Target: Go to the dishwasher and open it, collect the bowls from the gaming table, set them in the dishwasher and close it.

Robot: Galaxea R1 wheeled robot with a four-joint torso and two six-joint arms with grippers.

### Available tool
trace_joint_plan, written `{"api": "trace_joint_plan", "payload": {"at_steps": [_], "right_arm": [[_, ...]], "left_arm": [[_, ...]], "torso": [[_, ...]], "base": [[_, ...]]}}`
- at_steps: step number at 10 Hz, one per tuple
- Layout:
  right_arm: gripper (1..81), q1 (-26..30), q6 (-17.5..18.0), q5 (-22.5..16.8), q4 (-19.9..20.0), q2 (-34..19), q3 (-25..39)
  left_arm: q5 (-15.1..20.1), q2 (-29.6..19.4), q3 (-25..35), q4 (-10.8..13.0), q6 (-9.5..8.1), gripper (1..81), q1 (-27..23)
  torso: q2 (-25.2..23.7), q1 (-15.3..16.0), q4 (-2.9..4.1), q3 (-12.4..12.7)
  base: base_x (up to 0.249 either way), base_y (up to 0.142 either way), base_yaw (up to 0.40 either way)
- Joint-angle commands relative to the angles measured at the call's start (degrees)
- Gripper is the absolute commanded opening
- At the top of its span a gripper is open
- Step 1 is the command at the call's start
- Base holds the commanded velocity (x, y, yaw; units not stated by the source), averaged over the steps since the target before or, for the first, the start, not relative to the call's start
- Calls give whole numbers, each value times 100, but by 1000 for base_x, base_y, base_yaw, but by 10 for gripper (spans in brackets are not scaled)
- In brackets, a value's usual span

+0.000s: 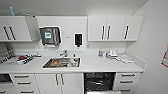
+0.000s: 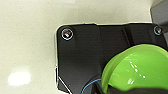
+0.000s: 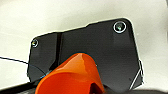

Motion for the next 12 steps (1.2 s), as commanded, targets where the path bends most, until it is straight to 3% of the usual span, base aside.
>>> {"api": "trace_joint_plan", "payload": {"at_steps": [1, 8, 12], "right_arm": [[10, 205, -7, -359, -18, -51, 1], [10, 205, -7, -359, -18, -51, 1], [10, 205, -7, -359, -18, -51, -7]], "left_arm": [[258, -32, -16, -9, 34, 10, -202], [258, -23, -16, 9, 34, 10, -202], [258, -23, -16, 0, 34, 10, -202]], "torso": [[0, 0, 0, -2], [-11, -11, 0, 2], [-11, -11, 0, 2]], "base": [[172, 0, 0], [172, 0, 0], [101, 0, 0]]}}
